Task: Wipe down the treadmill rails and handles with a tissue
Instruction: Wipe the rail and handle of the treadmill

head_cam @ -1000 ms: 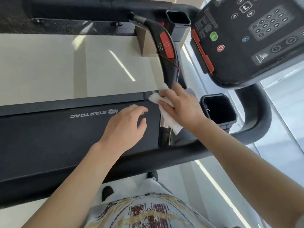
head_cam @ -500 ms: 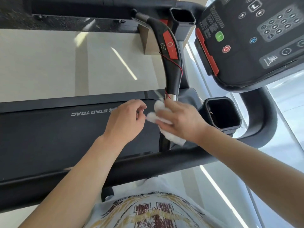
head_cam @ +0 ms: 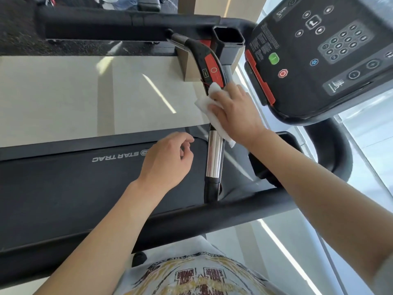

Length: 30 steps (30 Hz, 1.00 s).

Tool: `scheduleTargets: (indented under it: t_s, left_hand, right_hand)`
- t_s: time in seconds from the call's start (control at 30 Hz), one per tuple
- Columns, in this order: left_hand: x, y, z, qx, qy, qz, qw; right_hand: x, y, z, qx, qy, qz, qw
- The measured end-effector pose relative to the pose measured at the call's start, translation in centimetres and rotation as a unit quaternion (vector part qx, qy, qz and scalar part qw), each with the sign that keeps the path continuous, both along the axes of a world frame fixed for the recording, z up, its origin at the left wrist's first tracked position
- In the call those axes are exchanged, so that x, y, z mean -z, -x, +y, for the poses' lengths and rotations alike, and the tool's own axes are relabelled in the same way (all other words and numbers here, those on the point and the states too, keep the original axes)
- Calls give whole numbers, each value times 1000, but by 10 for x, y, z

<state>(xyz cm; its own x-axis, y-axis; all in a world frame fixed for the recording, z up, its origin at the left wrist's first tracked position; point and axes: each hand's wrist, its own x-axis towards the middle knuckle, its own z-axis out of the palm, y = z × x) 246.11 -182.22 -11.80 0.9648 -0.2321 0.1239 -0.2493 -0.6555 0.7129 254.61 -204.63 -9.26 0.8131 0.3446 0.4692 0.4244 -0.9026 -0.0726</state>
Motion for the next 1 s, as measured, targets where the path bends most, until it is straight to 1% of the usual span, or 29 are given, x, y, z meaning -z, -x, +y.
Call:
scheduleTargets:
  t_s: [0.1, 0.2, 0.3, 0.4, 0.47, 0.57, 0.67, 0.77, 0.8, 0.9, 1.0]
  left_hand:
    - [-10, -19, -4, -16, -15, 0, 1000]
    - [-19, -42, -3, -40, -35, -2, 999]
    - [-24, -62, -8, -55, -26, -3, 998]
    - [-16, -64, -15, -51, -6, -17, 999]
    - [-9, -62, -19, -31, -18, -7, 999]
    - [-6, -65, -23, -14, -23, -12, 1000]
    - [-7, -70, -25, -1, -35, -10, 999]
    - [-4, -68, -24, 4, -40, 3, 999]
    - [-4, -69, -23, 2, -39, 6, 999]
    - [-2, -71, -22, -2, -41, 7, 999]
    - [-2, -70, -24, 8, -42, 8, 999]
  right_hand:
    - [10, 15, 9, 17, -28, 36, 999]
    - [23, 62, 15, -29, -16, 43, 999]
    - [28, 90, 17, -73, 11, -5, 997]
    - [8, 89, 15, -90, 23, -44, 995]
    - [-14, 79, 12, -66, -15, -42, 997]
    - [-42, 46, -4, 11, -84, -34, 996]
    - [-44, 6, -12, 75, -87, -6, 993]
    - [-20, -10, -3, 65, -107, 42, 991]
    - [-11, -9, 0, 62, -115, 44, 991]
    - [8, 5, 5, 61, -122, -1, 991]
    - [14, 17, 10, 71, -145, 21, 987]
